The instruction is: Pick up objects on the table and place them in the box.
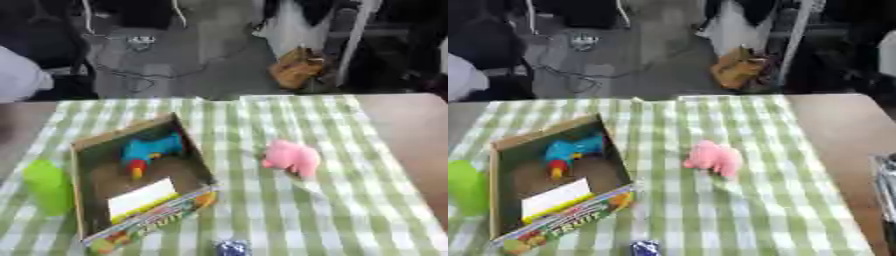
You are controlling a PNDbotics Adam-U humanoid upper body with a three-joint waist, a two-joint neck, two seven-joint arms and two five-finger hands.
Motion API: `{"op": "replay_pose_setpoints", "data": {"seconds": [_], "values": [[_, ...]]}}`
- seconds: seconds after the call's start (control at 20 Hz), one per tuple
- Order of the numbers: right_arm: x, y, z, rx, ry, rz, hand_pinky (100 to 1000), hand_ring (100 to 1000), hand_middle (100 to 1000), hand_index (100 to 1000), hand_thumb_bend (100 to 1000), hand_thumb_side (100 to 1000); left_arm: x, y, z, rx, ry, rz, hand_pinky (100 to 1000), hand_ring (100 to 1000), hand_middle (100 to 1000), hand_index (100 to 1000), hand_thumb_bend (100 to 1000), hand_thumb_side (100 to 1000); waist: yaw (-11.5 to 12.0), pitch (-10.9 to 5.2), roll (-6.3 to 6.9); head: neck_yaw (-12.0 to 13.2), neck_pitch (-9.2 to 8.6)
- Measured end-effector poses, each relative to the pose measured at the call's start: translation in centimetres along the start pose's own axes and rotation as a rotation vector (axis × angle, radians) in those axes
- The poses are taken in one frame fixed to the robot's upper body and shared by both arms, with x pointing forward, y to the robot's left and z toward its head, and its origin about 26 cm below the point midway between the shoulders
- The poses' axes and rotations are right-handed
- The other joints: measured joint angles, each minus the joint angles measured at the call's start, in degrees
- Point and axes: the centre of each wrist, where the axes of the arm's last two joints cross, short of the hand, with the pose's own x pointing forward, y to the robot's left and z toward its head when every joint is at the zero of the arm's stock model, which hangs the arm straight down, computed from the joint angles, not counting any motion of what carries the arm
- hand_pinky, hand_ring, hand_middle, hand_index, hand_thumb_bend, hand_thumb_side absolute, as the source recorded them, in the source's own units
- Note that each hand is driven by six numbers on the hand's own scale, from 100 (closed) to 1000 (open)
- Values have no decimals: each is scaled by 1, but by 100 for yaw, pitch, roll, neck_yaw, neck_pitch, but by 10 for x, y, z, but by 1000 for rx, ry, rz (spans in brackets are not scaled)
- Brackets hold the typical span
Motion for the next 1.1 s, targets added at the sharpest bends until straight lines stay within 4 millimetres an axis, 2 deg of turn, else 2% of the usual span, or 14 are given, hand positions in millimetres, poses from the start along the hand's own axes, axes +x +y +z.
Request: {"op": "replay_pose_setpoints", "data": {"seconds": [0.8, 0.95, 1.1], "values": [[0, 1, -2, 11, 8, 7, 811, 912, 916, 939, 100, 1000, 0, 0, 0, 0, 0, 0, 887, 916, 917, 919, 100, 1000, 4, -3, 0, -101, 14], [4, 3, -17, 76, 23, 44, 794, 911, 899, 933, 100, 1000, 0, 0, 0, -3, 2, -1, 886, 916, 917, 918, 100, 1000, 23, -6, -2, -115, 31], [10, 8, -37, 225, 59, 142, 798, 906, 883, 928, 100, 1000, 0, 0, 1, -8, 4, -1, 886, 916, 917, 917, 100, 1000, 63, -13, -3, -157, 63]]}}
